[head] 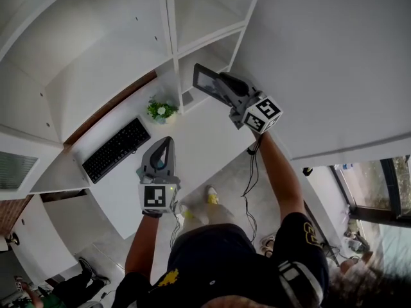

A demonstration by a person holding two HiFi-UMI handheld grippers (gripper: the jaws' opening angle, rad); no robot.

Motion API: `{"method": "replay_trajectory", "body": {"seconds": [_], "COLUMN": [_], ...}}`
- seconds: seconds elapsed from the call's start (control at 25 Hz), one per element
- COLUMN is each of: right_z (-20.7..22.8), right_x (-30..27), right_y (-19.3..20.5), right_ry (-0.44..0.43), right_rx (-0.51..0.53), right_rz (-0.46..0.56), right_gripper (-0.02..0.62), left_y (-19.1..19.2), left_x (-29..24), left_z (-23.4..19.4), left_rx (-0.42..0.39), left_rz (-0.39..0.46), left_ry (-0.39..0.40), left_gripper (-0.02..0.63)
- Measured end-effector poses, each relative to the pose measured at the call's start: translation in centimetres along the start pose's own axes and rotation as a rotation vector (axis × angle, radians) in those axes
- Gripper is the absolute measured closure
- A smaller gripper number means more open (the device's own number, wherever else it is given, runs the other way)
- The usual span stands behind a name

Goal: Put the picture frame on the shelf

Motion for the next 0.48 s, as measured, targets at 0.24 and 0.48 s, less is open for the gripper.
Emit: {"method": "replay_trajectory", "body": {"seconds": [0.24, 0.48], "right_z": [3.0, 5.9], "right_x": [-2.2, -4.8], "right_y": [2.6, 4.4], "right_ry": [-0.068, -0.135], "right_rx": [-0.03, -0.053], "right_rz": [-0.048, -0.084], "right_gripper": [0.529, 0.529], "left_y": [0.8, 2.0], "left_x": [-1.8, -3.2], "left_z": [-0.2, -0.3], "left_rx": [0.004, 0.047], "left_rz": [0.014, 0.016], "left_ry": [0.014, 0.011], "left_gripper": [0.589, 0.588]}}
Point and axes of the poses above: the fingertips, and each gripper's own axes: x backward along the fingers, z to its right, y out of its underside, the point moved 8 cm from there along x, backward along the fingers, and after that the axes turned 9 degrees about z, right-handed, at the moved point
